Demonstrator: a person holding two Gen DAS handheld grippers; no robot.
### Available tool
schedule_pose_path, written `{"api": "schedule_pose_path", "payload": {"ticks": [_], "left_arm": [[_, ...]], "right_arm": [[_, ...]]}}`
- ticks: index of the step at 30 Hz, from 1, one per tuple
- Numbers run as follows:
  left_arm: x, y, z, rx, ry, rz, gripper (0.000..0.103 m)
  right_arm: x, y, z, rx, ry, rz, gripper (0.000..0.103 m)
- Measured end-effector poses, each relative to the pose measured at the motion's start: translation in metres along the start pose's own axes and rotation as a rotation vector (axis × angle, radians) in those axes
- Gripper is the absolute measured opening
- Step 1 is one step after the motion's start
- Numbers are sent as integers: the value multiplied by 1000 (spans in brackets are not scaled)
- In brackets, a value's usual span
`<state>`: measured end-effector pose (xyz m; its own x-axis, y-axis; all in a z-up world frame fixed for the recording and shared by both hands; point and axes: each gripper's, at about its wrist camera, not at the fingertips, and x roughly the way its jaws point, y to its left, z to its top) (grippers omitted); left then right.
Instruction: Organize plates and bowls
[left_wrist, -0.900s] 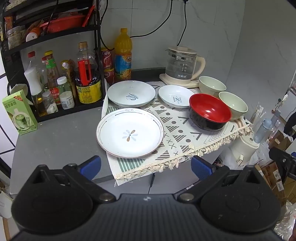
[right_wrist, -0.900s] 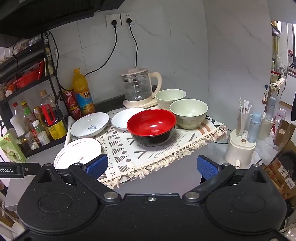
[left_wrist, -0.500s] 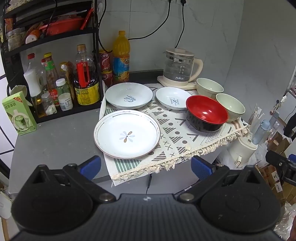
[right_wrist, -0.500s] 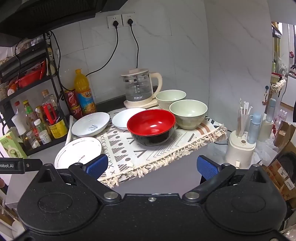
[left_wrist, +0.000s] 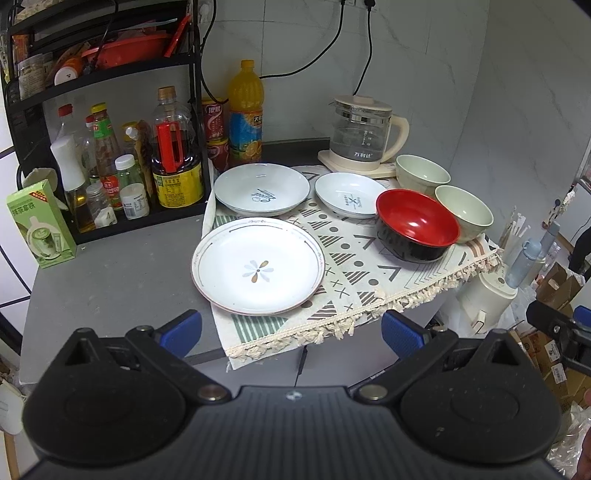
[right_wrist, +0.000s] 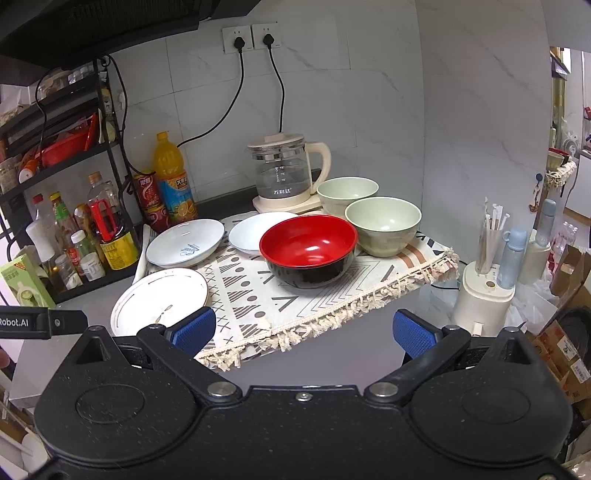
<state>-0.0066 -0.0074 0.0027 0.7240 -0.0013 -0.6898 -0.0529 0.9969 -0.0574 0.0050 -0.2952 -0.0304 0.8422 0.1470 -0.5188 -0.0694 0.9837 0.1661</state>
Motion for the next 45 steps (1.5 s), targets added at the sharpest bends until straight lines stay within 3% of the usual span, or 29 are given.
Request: {"api": "schedule_pose_path", "payload": {"ticks": [45], "left_arm": [[-10, -5, -2, -2, -23, -6, 102]], "right_arm": [[-4, -9, -4, 22, 2, -9, 103]]}}
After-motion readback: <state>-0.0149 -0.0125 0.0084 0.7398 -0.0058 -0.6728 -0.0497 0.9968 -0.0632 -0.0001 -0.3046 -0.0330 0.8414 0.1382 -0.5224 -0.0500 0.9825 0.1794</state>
